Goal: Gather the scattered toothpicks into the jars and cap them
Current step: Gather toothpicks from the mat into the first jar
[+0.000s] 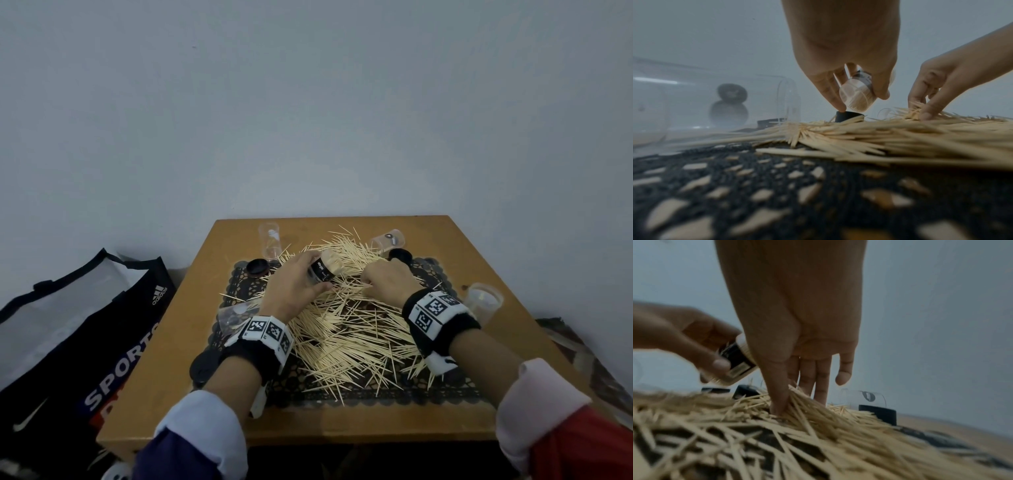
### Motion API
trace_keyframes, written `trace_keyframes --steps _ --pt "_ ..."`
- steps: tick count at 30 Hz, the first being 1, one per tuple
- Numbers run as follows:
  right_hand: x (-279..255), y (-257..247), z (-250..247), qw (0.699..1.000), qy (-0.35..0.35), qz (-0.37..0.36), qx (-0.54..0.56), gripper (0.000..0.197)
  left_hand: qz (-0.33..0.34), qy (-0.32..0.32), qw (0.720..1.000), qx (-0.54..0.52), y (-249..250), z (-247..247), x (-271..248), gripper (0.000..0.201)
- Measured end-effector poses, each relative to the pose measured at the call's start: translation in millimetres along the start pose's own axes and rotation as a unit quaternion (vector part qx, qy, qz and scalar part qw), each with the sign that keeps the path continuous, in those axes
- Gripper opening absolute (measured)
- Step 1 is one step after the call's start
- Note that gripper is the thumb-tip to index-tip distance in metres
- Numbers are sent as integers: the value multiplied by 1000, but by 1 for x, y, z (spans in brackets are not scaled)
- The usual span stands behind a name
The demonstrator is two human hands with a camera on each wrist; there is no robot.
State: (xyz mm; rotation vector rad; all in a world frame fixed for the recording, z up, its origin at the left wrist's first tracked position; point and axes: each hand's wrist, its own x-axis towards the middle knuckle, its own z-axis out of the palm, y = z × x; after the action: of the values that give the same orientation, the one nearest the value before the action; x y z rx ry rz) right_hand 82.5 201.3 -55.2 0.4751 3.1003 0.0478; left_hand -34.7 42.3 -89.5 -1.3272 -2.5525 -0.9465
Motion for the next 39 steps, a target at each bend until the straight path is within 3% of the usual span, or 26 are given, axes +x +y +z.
trace_keyframes --steps 5,8,10,18,23,25,29,39 --pt "7 12 -4 977 -10 61 205 41 -15 32 999 23 0 -2 -1 63" --pt "7 14 -11 954 20 60 293 13 -23 40 999 24 0 -2 -1 63" --pt "5 14 -15 926 44 62 370 20 -23 38 999 27 -1 -2 -1 63" --pt "12 10 -13 810 85 85 574 10 -12 13 1000 12 -2 0 1 66" --pt "19 4 -19 703 124 77 695 10 6 3 1000 -9 -1 1 0 66" --pt "21 0 -23 681 134 63 718 14 17 -5 1000 -18 0 0 -1 66" --pt "28 -10 -21 686 152 60 709 12 37 -14 998 -38 2 0 -1 65" --pt "24 -8 -14 672 72 46 736 22 40 7 999 -36 0 1 1 64"
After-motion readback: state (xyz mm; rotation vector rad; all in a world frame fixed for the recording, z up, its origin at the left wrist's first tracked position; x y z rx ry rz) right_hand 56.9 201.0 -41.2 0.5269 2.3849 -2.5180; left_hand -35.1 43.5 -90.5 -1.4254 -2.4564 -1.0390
